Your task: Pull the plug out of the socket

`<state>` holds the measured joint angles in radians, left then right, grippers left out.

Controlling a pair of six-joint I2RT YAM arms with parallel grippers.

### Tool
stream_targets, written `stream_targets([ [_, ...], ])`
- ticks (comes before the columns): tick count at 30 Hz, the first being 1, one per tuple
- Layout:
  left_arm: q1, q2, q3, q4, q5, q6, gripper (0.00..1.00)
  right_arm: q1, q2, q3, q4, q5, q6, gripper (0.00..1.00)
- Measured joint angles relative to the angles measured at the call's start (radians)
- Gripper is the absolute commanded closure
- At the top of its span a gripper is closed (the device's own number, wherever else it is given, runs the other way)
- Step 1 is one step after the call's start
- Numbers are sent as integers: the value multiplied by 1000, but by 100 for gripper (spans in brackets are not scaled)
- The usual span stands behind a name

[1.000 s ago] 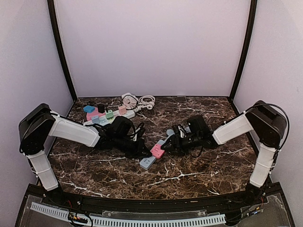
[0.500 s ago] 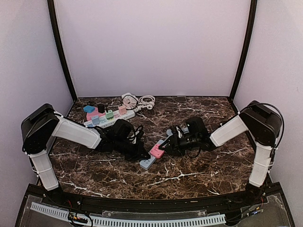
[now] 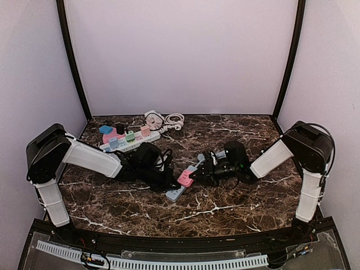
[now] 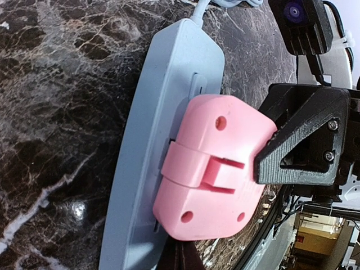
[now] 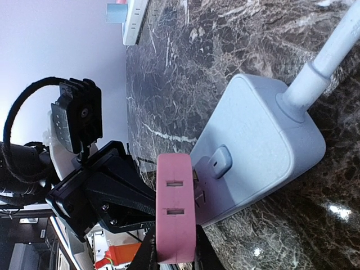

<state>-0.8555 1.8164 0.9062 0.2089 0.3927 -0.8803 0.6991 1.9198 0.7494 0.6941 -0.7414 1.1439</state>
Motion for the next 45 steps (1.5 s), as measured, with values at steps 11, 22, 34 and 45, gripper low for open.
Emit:
stream_targets([
  [11, -16, 6, 23, -47, -54, -38, 100, -8, 65, -46, 212, -25, 129, 100],
  [22, -19, -16, 0, -51, -76, -74, 100, -14, 164, -86, 488, -45, 285, 100],
  [34, -19, -14, 2, -53, -78, -82, 100, -15, 174, -85, 555, -66, 317, 100],
  [45, -19, -13, 16, -74, -80, -77, 100, -17, 97, -72, 573, -95, 254, 100],
])
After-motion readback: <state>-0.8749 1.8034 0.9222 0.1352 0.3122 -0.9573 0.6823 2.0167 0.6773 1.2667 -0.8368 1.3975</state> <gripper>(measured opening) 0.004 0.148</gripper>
